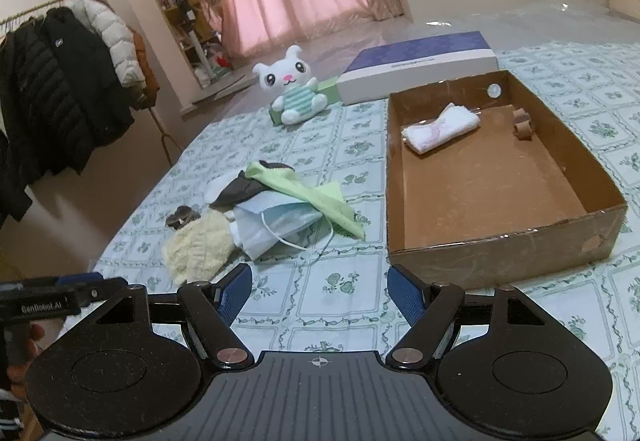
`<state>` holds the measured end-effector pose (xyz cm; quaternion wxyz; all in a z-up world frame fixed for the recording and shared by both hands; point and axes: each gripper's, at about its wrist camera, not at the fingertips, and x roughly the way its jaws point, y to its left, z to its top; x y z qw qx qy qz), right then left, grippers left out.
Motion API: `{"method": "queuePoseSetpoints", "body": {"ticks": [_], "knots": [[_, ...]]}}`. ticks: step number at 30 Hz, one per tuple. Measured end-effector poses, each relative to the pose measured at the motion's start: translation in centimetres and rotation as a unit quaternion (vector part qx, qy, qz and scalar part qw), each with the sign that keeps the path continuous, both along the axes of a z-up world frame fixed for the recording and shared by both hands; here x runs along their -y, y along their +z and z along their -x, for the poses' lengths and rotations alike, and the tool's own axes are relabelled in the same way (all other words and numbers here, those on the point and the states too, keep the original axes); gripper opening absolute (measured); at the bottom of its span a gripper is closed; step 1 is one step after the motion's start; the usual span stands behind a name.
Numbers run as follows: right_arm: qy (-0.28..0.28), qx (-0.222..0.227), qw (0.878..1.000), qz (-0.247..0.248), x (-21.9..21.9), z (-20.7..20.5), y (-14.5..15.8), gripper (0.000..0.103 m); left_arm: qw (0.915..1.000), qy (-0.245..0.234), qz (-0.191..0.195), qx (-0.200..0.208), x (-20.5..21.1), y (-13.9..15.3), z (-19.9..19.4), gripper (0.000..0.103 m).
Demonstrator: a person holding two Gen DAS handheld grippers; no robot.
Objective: Organize soft objects
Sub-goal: 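Move both grippers back over the pile of soft items, then grasp the light-green cloth with the right gripper while the left gripper grasps the dark scrunchie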
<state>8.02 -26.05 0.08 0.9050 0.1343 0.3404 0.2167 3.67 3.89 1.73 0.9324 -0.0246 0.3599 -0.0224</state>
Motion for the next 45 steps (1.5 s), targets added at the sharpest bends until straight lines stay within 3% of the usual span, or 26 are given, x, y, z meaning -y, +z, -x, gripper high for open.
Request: {"method": "queuePoseSetpoints", "body": {"ticks": [10, 21, 31, 40, 43, 45], "knots": [[0.041, 0.019, 0.998, 0.043, -2.7, -2.8, -0.4, 0.073, 0.9997, 0.024, 0.002, -0.005, -2.4, -0.4, -1.5, 0.066], [0.111, 0.062, 0.987, 0.102, -7.4, -8.8, -0.4, 0.048, 0.9984, 0.048, -0.029, 0.002, -5.5, -1.2, -5.1, 0.067], [0.152, 0.064, 0.974, 0.153, -11.7, -14.9, -3.0, 0.046, 0.9968, 0.046, -0.065, 0.001, -7.9, -2.3, -9.3, 0.067], [0.16, 0.051, 0.968, 0.188, -14.4, -18.0, -5.4, 0.044, 0.9952, 0.043, -0.087, -0.011, -9.5, -3.8, -13.0, 0.067], [0.161, 0.046, 0.968, 0.186, -14.4, -18.8, -5.8, 0.037, 0.9954, 0.037, -0.086, -0.015, -9.9, -4.2, -14.1, 0.066], [0.162, 0.044, 0.968, 0.184, -14.4, -19.2, -5.9, 0.019, 0.9955, 0.033, -0.088, -0.016, -10.0, -4.5, -14.6, 0.066]]}}
